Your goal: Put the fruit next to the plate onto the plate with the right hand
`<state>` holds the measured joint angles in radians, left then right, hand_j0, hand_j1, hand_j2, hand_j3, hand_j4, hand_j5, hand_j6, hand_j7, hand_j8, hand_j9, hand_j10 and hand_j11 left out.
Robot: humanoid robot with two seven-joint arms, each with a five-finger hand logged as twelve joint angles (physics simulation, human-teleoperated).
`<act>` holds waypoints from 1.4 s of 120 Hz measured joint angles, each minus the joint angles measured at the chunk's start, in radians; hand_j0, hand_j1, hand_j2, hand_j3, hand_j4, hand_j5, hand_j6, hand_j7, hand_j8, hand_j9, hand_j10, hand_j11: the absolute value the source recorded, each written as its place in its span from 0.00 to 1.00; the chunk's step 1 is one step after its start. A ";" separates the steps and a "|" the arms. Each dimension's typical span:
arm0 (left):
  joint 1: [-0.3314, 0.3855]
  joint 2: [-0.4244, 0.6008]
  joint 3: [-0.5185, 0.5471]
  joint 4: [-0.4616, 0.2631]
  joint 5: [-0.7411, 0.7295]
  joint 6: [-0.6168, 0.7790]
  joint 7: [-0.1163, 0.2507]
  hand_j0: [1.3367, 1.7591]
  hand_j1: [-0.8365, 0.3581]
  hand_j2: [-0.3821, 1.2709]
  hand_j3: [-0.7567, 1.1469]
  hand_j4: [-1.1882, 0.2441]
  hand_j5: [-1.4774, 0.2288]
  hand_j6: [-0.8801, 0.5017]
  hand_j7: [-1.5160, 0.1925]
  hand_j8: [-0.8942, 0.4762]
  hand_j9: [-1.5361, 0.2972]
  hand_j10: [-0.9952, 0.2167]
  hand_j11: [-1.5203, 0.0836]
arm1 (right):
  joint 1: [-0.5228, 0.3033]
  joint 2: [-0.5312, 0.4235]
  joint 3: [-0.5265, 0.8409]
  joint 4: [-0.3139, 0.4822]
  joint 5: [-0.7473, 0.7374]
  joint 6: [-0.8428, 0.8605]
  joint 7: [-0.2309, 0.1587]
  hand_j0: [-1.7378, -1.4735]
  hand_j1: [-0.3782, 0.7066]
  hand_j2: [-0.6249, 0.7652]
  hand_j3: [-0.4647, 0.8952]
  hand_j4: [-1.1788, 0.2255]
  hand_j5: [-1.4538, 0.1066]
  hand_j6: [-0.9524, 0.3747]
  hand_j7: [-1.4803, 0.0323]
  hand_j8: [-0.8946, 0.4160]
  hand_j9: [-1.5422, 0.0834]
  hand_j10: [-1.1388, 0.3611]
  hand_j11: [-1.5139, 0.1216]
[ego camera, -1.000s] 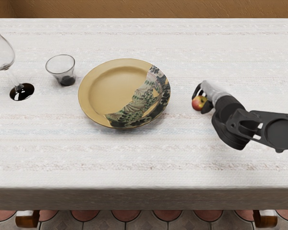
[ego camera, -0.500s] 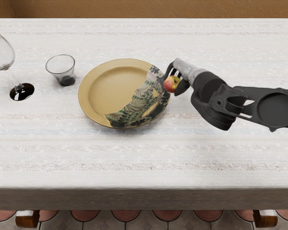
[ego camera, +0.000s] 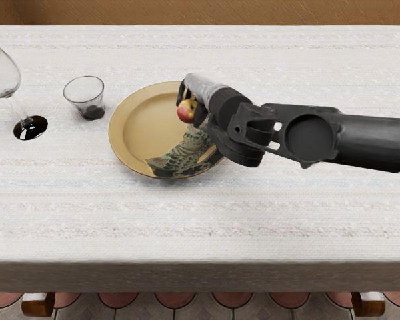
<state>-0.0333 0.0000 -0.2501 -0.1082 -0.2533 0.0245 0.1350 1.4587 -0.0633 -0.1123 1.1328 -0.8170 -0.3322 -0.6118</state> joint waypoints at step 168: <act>0.001 0.000 0.000 0.000 -0.001 0.000 0.000 0.76 0.99 0.23 0.40 0.83 0.87 0.64 0.89 0.65 0.84 0.82 0.95 | -0.522 -0.780 0.476 -0.062 1.213 0.943 0.001 0.30 0.03 0.45 0.34 0.84 0.93 0.72 0.98 0.68 0.95 0.76 0.92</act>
<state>-0.0322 0.0000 -0.2504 -0.1078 -0.2538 0.0245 0.1350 0.9367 -0.8428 0.3640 1.0712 0.3960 0.6108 -0.6109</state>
